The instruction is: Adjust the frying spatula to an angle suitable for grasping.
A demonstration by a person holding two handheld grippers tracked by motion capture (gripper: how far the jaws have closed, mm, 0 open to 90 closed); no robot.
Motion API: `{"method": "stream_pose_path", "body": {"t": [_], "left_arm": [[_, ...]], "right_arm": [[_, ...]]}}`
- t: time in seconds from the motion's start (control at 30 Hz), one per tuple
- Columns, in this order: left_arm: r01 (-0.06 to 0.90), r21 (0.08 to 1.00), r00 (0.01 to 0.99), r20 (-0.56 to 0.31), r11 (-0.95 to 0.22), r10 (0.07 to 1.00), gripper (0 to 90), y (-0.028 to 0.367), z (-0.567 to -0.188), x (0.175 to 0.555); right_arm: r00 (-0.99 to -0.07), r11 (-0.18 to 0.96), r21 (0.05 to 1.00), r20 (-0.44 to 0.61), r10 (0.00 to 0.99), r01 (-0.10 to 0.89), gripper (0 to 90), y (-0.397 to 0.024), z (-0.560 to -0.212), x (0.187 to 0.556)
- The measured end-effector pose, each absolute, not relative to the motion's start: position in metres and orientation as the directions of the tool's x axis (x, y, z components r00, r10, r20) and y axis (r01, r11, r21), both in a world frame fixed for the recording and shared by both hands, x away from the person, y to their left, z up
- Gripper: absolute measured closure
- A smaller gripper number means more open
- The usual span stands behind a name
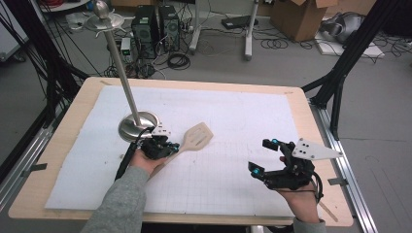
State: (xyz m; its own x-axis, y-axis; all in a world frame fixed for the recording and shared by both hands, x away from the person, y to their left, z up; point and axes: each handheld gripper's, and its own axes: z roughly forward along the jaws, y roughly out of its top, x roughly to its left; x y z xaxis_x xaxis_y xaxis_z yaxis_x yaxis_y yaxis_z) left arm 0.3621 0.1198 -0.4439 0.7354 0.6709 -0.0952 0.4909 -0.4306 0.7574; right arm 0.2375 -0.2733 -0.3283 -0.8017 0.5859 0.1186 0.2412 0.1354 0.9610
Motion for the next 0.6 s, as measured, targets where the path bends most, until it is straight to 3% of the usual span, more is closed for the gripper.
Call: {"method": "stream_pose_path", "body": {"t": [0.6], "left_arm": [[0.449, 0.754, 0.802, -0.103, -0.48, 0.589, 90.0, 0.105, -0.443, 0.357]], "right_arm": [[-0.803, 0.142, 0.96, 0.114, 0.586, 0.24, 10.1, -0.272, -0.328, 0.238]]}}
